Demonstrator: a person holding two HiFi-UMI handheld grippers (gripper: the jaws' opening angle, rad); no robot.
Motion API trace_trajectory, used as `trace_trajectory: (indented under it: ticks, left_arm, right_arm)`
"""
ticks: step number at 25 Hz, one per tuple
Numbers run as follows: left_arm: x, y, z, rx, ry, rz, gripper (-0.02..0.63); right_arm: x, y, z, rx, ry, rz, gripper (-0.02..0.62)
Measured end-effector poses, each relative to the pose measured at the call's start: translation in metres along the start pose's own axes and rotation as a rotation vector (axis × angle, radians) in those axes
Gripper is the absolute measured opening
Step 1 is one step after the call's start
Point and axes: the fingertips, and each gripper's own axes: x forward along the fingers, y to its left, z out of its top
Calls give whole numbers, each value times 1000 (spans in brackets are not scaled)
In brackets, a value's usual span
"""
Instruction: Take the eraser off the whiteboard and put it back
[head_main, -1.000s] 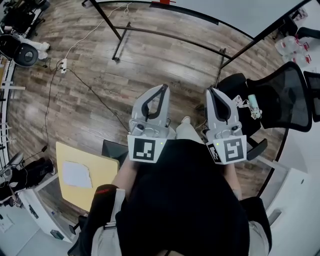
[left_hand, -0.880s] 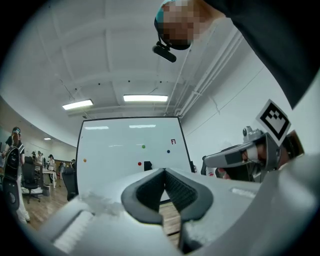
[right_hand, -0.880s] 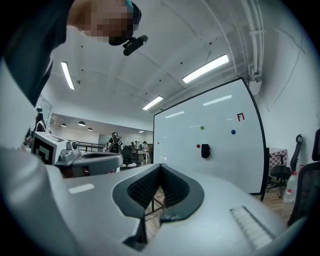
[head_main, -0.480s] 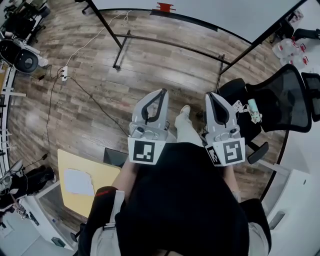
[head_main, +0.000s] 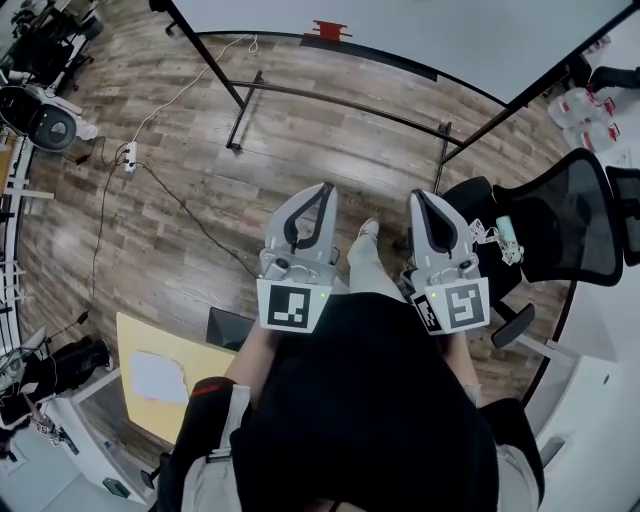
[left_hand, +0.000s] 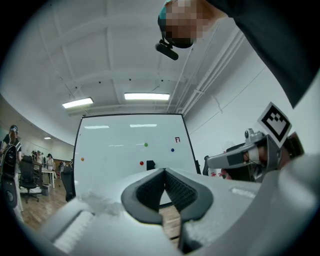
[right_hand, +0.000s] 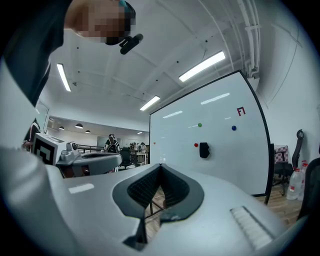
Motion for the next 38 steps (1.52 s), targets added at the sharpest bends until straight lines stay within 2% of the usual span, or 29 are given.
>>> trace_trajectory:
  ticks: [15, 24, 30, 38]
  left_arm:
    - [103, 38, -19, 10, 18, 37, 2]
    - [161, 42, -29, 13, 29, 76, 2]
    - [191, 42, -29, -17, 1, 118, 2]
    - [224, 45, -34, -4, 1, 93, 2]
  right_arm:
    - [90, -78, 1, 6, 12, 28, 2]
    - [129, -126, -2, 6, 11, 73, 2]
    - [142, -150, 1, -11, 10, 106, 2]
    - [157, -169, -2, -7, 23, 88, 2]
